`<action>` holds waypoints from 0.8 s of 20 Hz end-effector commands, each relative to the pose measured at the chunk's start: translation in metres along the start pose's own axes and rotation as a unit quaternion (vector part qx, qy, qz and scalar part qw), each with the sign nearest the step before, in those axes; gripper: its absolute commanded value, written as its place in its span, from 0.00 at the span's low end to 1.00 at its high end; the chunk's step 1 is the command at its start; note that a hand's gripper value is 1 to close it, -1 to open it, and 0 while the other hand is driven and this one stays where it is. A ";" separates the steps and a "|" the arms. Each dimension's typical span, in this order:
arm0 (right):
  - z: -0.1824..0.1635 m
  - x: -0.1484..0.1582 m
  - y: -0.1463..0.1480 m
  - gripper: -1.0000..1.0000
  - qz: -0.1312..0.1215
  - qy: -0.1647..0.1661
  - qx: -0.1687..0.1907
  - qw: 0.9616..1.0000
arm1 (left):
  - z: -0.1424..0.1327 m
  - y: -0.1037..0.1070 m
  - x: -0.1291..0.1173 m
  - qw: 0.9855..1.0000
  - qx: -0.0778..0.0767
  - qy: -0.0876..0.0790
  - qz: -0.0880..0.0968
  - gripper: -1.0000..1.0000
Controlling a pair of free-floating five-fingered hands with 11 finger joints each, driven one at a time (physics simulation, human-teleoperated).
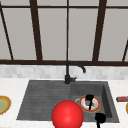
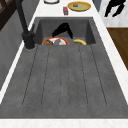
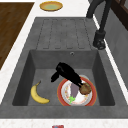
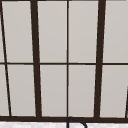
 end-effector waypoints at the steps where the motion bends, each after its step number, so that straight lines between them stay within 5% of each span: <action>1: 0.000 0.000 0.000 0.50 0.000 0.000 0.000 1.000 | -0.009 -0.008 -0.018 0.999 -0.034 -0.022 0.000 0.00; 11: 0.000 0.000 0.000 0.50 0.000 0.000 0.000 1.000 | -0.007 -0.039 -0.067 0.998 -0.041 -0.040 0.009 0.00; 16: 0.000 0.000 0.000 0.50 0.000 0.000 0.000 1.000 | 0.004 -0.044 -0.074 0.999 -0.042 -0.031 0.005 0.00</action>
